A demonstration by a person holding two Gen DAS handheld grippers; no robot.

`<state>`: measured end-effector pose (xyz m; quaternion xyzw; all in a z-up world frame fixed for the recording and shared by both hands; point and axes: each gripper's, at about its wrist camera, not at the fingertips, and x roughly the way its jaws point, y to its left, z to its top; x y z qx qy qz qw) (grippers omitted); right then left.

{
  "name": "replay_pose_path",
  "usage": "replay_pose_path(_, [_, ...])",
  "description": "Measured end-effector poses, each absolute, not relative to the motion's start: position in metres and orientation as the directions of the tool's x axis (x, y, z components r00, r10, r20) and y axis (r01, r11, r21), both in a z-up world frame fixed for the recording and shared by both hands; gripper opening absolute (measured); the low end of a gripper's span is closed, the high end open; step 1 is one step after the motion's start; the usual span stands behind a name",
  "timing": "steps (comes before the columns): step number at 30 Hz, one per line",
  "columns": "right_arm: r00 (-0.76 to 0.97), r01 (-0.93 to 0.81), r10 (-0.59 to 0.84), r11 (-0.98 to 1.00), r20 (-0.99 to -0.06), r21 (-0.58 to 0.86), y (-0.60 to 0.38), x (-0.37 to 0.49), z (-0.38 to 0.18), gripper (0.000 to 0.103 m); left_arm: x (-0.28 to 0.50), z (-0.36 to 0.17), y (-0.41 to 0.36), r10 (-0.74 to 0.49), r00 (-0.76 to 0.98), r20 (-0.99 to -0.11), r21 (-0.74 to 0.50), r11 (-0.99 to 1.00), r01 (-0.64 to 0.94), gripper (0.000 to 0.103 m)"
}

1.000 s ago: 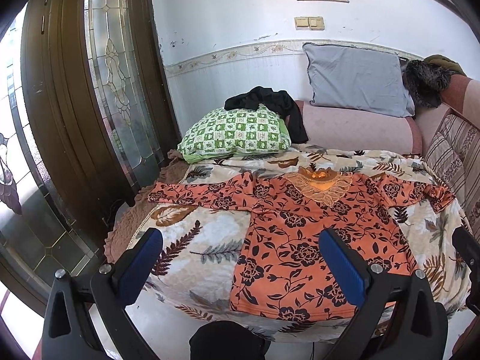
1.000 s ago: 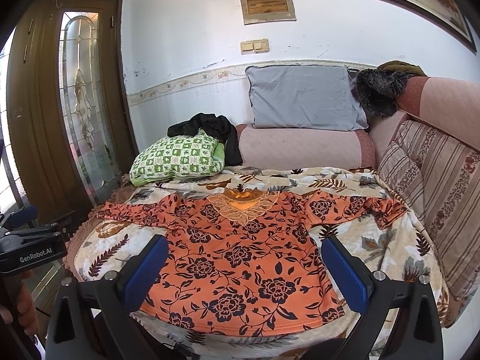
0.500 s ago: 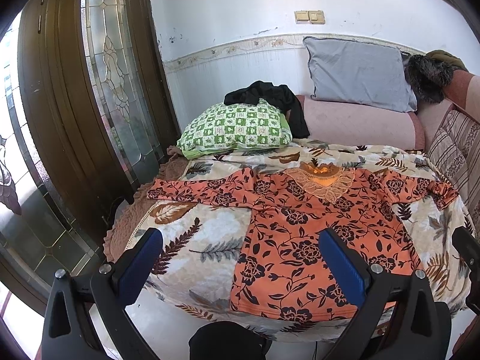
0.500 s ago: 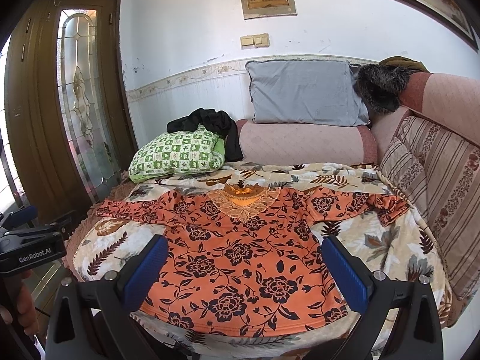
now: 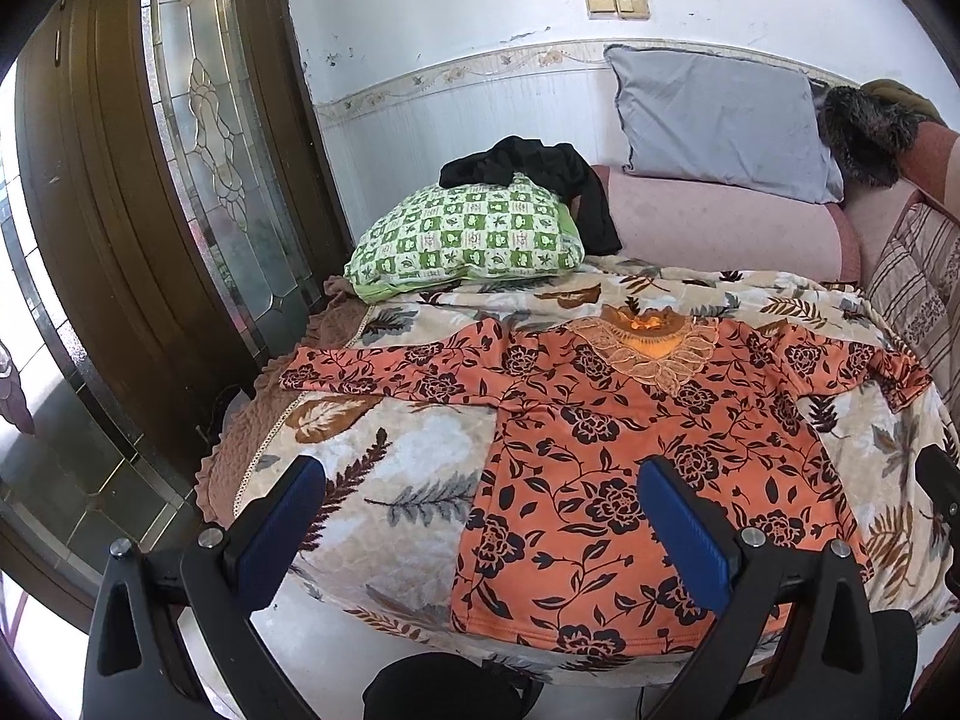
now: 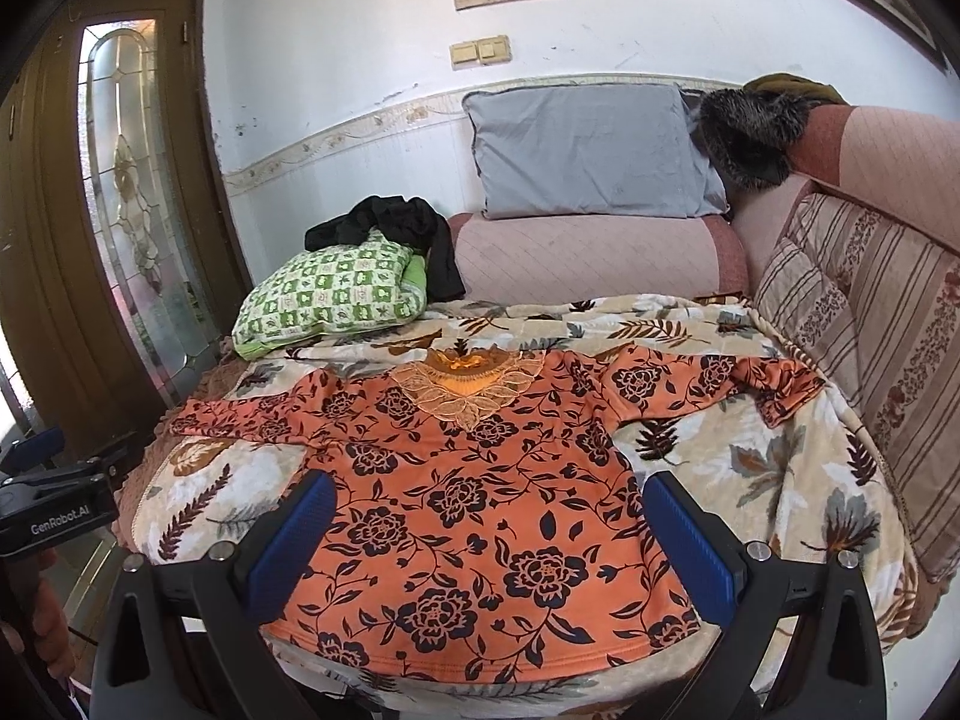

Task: Fold small clothes

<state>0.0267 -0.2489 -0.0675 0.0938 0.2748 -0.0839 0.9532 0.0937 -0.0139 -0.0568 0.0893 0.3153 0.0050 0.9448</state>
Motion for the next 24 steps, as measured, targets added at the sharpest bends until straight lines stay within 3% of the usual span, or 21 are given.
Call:
replay_pose_path(15, [0.814, 0.232, -0.117, 0.964, -0.569, 0.134, -0.264, 0.064, -0.090, 0.103, 0.137, -0.079, -0.031, 0.079, 0.774, -0.628, 0.198, 0.978, 0.060, 0.103])
replay_pose_path(20, [0.828, 0.265, -0.127, 0.947, -0.546, 0.182, -0.303, 0.086, -0.100, 0.103, 0.203, -0.116, -0.059, -0.059, 0.684, -0.727, 0.072, 0.984, 0.162, 0.103])
replay_pose_path(24, [0.839, 0.314, -0.097, 0.890, -0.535, 0.332, -0.389, 0.117, -0.124, 0.103, 0.272, -0.173, -0.091, -0.149, 0.556, -0.818, -0.066, 0.984, 0.166, 0.103])
